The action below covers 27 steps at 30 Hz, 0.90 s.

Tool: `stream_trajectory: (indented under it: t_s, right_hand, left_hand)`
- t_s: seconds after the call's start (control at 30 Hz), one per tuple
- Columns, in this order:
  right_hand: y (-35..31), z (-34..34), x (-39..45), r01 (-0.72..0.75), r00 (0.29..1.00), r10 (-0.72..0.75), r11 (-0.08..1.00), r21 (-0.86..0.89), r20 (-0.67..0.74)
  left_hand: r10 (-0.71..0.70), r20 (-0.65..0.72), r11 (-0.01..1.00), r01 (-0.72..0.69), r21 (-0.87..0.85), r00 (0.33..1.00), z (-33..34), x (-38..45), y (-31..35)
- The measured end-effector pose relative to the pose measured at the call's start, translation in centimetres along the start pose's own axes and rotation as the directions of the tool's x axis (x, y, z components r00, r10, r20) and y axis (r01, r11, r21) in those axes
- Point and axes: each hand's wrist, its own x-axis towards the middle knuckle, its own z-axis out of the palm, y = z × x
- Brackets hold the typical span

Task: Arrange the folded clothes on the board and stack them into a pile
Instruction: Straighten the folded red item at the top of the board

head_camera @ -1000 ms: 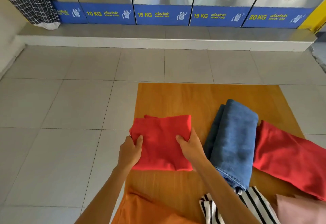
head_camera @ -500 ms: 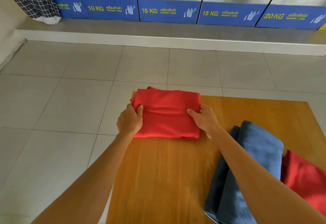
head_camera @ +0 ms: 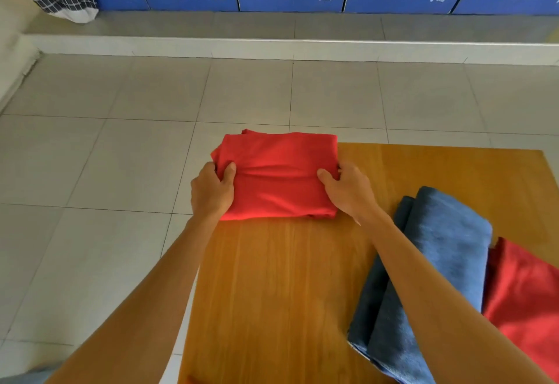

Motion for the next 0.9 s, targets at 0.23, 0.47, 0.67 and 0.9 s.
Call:
stream_trajectory:
  t_s: [0.23, 0.47, 0.67, 0.9]
  right_hand:
    - [-0.7, -2.7, -9.1, 0.027, 1.0, -0.027, 0.997, -0.073, 0.005]
    - [3.1, -1.7, -24.7, 0.137, 0.99, -0.137, 0.99, 0.031, 0.012]
    - [6.9, 0.4, -34.7, 0.068, 0.988, -0.058, 0.995, -0.072, 0.141]
    - [11.0, 2.2, -41.4, -0.148, 0.912, 0.295, 0.885, -0.442, 0.284]
  left_hand:
    - [0.049, 0.102, 0.999, -0.05, 0.006, 0.994, -3.7, -4.3, 0.6]
    - [0.025, 0.244, 0.999, -0.016, -0.04, 0.97, -8.2, -17.5, -6.2]
    - [-0.233, 0.41, 0.972, 0.23, 0.058, 0.882, -11.2, -29.4, -12.9]
    - [-0.281, 0.485, 0.959, 0.222, 0.177, 0.828, -12.1, -35.0, -17.9]
